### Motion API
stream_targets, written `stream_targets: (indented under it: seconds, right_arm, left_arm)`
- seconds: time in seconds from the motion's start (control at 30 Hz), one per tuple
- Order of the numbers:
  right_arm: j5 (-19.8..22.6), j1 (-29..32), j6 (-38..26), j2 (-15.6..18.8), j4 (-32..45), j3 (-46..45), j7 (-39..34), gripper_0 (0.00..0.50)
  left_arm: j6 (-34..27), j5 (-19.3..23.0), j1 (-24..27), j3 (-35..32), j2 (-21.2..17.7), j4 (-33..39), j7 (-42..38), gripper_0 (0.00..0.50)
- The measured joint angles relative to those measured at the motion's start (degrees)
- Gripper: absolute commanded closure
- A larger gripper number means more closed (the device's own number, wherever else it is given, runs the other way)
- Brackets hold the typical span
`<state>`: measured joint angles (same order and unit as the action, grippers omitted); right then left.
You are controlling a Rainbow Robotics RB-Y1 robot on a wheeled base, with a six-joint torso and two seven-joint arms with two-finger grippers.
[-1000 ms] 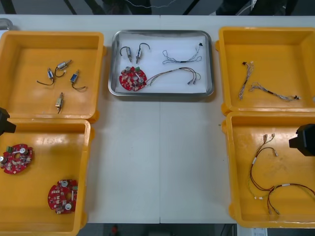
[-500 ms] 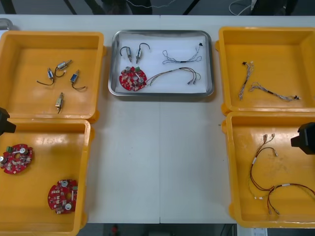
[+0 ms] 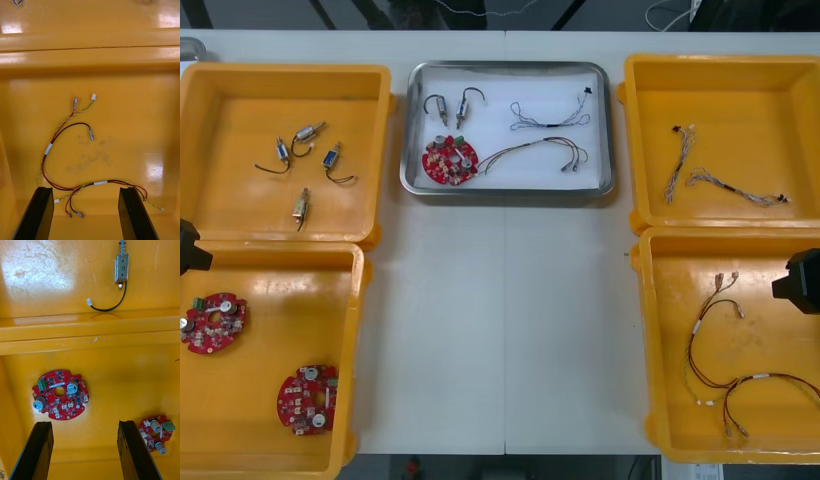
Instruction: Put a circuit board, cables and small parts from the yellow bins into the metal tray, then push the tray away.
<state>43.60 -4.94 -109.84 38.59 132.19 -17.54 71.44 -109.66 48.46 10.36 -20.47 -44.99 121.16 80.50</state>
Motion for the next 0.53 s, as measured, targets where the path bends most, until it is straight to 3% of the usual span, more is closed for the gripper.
stream_targets:
  seconds: [0.53]
  right_arm:
    - [0.00,0.00,0.00,0.00,0.00,0.00,0.00,0.000]
  left_arm:
    - [0.00,0.00,0.00,0.00,0.00,0.00,0.00,0.000]
